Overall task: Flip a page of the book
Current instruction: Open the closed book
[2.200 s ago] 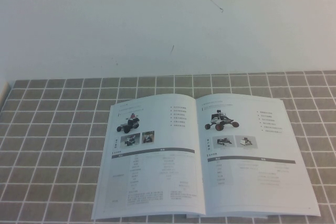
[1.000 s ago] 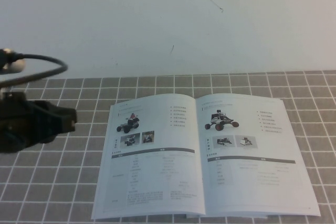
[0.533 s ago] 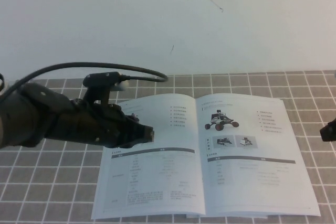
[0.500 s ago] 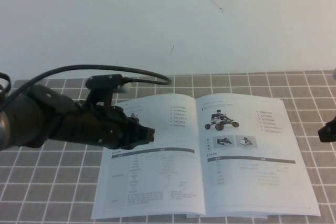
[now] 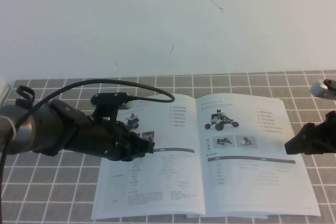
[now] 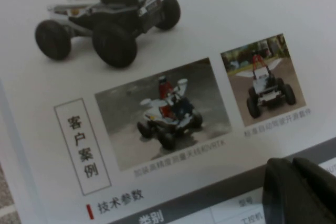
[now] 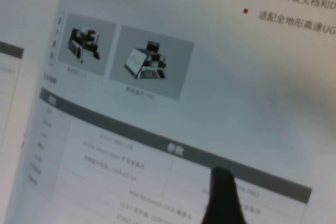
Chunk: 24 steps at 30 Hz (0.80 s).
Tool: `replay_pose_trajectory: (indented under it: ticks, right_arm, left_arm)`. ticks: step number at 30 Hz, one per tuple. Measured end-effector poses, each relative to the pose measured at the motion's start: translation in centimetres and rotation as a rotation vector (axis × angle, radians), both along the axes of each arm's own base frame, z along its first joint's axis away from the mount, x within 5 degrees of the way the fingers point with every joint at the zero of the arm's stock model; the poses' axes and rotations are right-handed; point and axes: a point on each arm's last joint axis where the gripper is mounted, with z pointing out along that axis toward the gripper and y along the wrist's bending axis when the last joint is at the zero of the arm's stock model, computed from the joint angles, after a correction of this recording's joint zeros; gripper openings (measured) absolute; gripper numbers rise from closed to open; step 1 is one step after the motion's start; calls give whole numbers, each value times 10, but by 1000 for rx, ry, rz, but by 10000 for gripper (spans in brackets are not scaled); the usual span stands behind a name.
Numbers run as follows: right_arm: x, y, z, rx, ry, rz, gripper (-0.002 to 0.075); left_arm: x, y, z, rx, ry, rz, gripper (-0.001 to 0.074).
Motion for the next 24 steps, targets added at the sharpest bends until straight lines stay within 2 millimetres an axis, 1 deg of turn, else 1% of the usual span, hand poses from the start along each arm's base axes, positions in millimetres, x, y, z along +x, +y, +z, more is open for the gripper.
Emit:
replay_pose_trajectory:
  ticks: [6, 10, 15, 20, 24]
  right_arm:
    - [7, 0, -20, 9, 13, -35, 459]
    - [8, -1, -31, 9, 36, -32, 459]
    - [9, 1, -32, 27, 40, -25, 459]
    - [11, 5, -33, 93, 37, -24, 460]
    - [12, 11, -28, 181, 28, -22, 461]
  left_arm:
    - [1, 1, 0, 8, -11, 6, -3]
    - [3, 0, -8, 19, 3, -3, -3]
    - [4, 0, -18, 38, 18, -19, -3]
    - [4, 0, -19, 39, 18, -22, -3]
    - [4, 0, -20, 41, 17, -20, -3]
